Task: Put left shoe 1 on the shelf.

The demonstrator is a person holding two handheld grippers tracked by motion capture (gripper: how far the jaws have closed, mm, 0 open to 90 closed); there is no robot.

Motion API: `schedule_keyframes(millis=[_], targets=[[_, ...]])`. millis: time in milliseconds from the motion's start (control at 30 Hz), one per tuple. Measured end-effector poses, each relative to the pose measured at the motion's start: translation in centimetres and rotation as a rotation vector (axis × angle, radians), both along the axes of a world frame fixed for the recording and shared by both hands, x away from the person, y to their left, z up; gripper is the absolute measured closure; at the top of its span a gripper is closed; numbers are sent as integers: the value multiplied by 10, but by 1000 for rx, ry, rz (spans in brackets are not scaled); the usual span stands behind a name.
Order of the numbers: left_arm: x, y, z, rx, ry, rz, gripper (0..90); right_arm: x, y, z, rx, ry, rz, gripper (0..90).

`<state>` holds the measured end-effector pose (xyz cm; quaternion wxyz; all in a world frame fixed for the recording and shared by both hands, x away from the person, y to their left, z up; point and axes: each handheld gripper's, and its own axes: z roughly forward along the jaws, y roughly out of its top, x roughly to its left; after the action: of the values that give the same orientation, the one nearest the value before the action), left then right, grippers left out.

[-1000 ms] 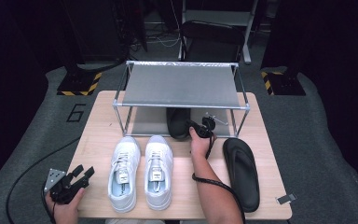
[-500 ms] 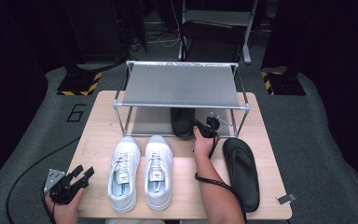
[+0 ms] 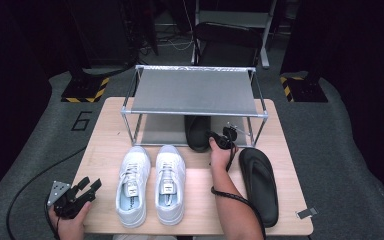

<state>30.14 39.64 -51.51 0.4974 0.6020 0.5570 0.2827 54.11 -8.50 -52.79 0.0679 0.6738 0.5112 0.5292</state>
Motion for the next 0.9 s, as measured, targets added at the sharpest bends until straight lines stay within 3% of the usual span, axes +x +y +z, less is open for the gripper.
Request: schedule_keyframes(millis=[67,167,200,267,433,533,567,600,700,900], targets=[[-1,0,0,0,2,1,461,-2,-2,0,-3,-6,-9,606],[-2,0,0,0,1,8,462,-6,-3,2,-25,-3,-17,603],[-2,0,0,1,1,6,462,-10,-4,6,-9,-35,2,596],[-1,-1,0,0,-3,1,462,-16,-4,9,-34,-39,2,592],[0,-4,1,9,2,-12,462,-32,-4,15,-37,-53,25,585],[1,-7,2,14,0,-19,462,-52,-6,19,-36,-47,46,573],[1,-7,2,14,0,-19,462,-52,-6,19,-36,-47,46,573],[1,-7,2,15,1,-23,462,-57,-7,20,-42,-67,66,572],[3,-9,1,19,1,-21,461,-83,-13,27,-27,-63,109,560],[4,-10,1,26,13,-25,462,-111,-18,36,-2,-96,186,532]])
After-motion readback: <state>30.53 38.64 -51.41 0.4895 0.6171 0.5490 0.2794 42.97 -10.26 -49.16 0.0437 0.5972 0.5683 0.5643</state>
